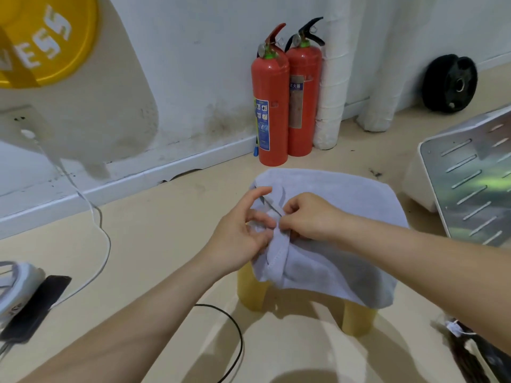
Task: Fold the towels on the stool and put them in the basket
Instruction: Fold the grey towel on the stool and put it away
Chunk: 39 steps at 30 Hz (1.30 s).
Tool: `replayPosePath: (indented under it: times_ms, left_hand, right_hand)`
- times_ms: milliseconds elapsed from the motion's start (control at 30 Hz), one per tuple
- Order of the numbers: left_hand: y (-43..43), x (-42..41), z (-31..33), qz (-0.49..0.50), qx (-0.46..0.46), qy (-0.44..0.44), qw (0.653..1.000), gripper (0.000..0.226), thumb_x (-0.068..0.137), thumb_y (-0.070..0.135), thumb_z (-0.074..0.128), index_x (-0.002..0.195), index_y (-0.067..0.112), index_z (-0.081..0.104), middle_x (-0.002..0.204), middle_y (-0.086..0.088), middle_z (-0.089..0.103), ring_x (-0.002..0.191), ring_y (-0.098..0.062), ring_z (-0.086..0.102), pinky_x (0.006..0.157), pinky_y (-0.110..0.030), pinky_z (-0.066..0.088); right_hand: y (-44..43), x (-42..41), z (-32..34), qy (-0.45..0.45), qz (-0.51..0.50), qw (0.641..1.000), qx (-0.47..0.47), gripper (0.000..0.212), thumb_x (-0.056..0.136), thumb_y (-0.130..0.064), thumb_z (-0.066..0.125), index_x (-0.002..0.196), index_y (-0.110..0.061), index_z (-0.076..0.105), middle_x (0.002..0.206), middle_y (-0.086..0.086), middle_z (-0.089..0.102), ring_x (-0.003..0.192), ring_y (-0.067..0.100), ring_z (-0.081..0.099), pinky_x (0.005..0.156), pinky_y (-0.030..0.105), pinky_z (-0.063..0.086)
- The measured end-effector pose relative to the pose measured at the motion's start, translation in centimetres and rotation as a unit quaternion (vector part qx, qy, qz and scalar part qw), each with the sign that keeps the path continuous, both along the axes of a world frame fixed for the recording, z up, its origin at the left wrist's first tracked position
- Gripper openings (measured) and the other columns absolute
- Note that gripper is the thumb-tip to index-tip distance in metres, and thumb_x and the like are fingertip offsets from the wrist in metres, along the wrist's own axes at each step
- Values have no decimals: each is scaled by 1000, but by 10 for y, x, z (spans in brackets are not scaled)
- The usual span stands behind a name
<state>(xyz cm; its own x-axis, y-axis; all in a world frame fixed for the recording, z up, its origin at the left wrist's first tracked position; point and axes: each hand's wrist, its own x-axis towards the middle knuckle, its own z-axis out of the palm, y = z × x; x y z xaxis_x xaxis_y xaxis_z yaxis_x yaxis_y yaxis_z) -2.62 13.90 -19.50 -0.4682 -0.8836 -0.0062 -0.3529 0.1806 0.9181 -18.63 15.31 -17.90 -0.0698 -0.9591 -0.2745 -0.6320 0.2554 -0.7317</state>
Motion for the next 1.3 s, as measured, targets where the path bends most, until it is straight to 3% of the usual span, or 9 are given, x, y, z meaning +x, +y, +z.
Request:
replayPosePath:
  times_ms: [133,300,467,567,700,833,1000,1167,1300]
  left_hand:
    - [-14,16,-14,89,-41,-139,985,35,76,22,72,104,32,54,75,4,57,58,-7,50,60,-25,43]
    - [-7,18,-24,108,-34,-194,974,36,79,39,66,107,35,45,89,3,51,74,-13,52,64,-29,40]
    - [-13,8,-18,70,-134,-273,950,10,78,28,57,84,25,50,75,1,59,73,-22,54,66,-35,46]
    - [-17,14,-28,103,-56,-226,967,13,70,9,54,76,20,50,64,-2,57,58,-23,51,59,-33,47]
    - [-10,25,-32,154,188,10,970,30,75,-10,40,72,15,57,65,-11,54,62,-24,47,60,-31,47]
    - [1,37,-26,88,328,91,936,23,90,20,49,94,16,71,88,-6,69,72,-21,63,69,-31,53]
    - [4,44,-38,-14,271,12,962,29,84,31,69,106,12,72,104,-8,74,93,-22,69,82,-30,53]
    - [4,54,-52,19,298,88,950,73,41,42,93,101,5,74,105,-13,73,96,-25,70,76,-25,56]
    - [5,51,-56,76,334,128,931,43,69,28,82,101,10,60,94,-9,73,76,-22,70,67,-30,59]
  right_hand:
    - [-4,-1,-11,6,-6,1000,-19,15,75,-8,56,61,-11,54,62,10,52,62,20,53,62,33,46]
    - [-4,3,-12,24,20,999,-37,35,83,-17,56,49,-16,47,57,5,51,58,17,49,62,29,43]
    - [-7,3,-14,18,36,998,-52,41,91,-26,53,52,-17,40,56,2,44,58,16,42,61,30,37]
    - [-4,7,-12,27,65,996,-54,39,92,-31,52,57,-15,48,61,1,51,62,16,47,66,32,41]
    - [5,17,-2,42,160,986,6,35,89,-56,47,100,-30,68,103,-7,67,98,13,58,91,30,46]
    - [12,21,-9,238,250,938,11,59,83,-70,42,138,-52,31,121,4,41,120,26,36,99,47,35]
    - [23,6,-7,209,265,941,-41,63,88,-55,51,144,-44,25,114,3,39,110,20,38,98,42,36]
    - [47,-62,-3,75,78,990,-92,19,85,-23,64,102,-30,60,75,-7,58,65,5,52,67,22,40]
    - [100,-122,-33,-3,-239,966,-95,35,74,-30,77,99,-23,55,89,1,54,80,18,54,72,33,47]
